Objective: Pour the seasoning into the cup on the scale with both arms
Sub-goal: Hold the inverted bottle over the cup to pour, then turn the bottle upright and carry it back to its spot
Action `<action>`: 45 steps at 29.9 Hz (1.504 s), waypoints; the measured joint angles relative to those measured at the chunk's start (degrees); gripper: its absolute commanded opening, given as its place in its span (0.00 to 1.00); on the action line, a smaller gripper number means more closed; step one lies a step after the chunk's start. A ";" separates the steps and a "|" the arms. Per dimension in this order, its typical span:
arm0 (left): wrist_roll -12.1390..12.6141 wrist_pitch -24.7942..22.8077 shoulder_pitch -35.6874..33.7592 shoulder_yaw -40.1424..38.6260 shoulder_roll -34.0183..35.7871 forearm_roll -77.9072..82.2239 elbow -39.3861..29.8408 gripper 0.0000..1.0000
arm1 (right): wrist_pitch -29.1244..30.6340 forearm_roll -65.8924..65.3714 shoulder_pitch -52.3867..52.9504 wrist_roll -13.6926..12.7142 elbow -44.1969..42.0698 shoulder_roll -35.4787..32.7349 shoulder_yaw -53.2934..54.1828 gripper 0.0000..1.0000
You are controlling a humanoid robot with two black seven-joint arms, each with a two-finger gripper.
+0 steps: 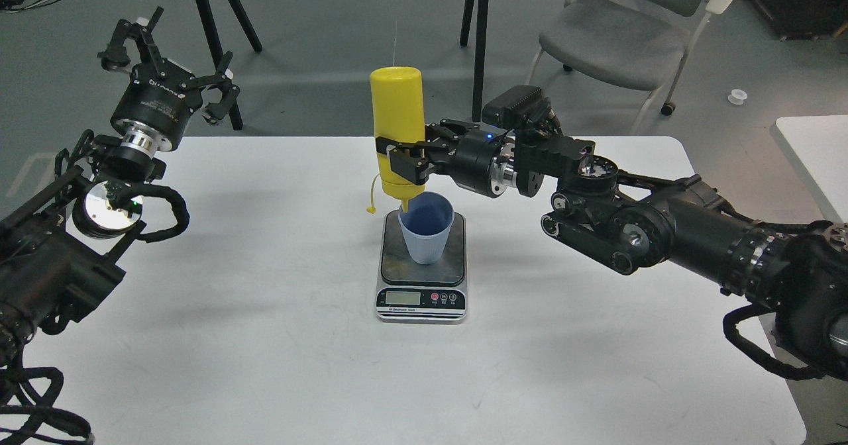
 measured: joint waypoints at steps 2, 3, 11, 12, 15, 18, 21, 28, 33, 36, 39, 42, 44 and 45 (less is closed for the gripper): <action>0.00 0.00 0.00 0.00 0.22 0.03 -0.08 1.00 | 0.02 0.79 0.00 0.08 2.98 -2.36 1.26 0.48; 0.00 0.00 0.00 0.00 0.28 0.02 -0.12 1.00 | 0.16 1.46 0.01 0.11 4.48 -3.61 1.89 0.48; 0.00 0.00 -0.09 0.15 0.38 0.05 -0.29 1.00 | 3.70 23.26 -0.51 -0.22 16.77 -18.74 3.70 0.48; 0.00 0.00 -0.10 0.21 0.24 0.07 -0.29 1.00 | 4.40 27.55 -0.76 -0.23 17.71 -20.43 3.75 0.48; 0.00 0.00 -0.10 0.27 -0.04 0.07 -0.32 1.00 | 5.68 39.47 -2.41 0.02 19.48 -24.26 3.87 0.48; 0.00 0.00 -0.09 0.34 -0.12 0.07 -0.49 1.00 | 7.19 51.02 -5.29 1.42 20.79 -26.87 5.34 0.48; 0.00 0.00 -0.10 0.41 0.01 0.07 -0.54 1.00 | 10.53 62.21 -9.87 2.38 21.40 -28.13 8.60 0.47; 0.00 0.00 -0.09 0.14 0.26 0.07 -0.54 1.00 | 14.28 71.11 -24.30 3.23 23.33 -27.62 20.43 0.47; -0.10 0.00 0.58 -0.17 0.03 -0.04 -0.62 1.00 | 19.70 78.54 -33.39 2.99 23.57 -25.37 28.34 0.47; -0.28 0.01 1.02 -0.26 -0.24 -0.16 -0.63 1.00 | 22.02 82.86 -36.91 3.21 23.57 -24.91 30.41 0.47; -0.31 0.01 1.66 -0.27 -0.46 -0.19 -0.63 1.00 | 24.71 89.08 -40.33 3.35 23.24 -23.25 32.17 0.47; -0.34 0.01 1.90 -0.31 -0.55 -0.31 -0.63 1.00 | 27.28 95.06 -43.42 3.39 21.94 -20.98 34.49 0.47; -0.37 0.01 1.92 -0.47 -0.57 -0.39 -0.63 1.00 | 29.74 98.13 -45.62 3.42 20.46 -19.40 36.44 0.47; -0.39 0.01 1.95 -0.61 -0.58 -0.45 -0.63 1.00 | 31.13 99.41 -46.67 3.42 19.62 -18.28 37.38 0.47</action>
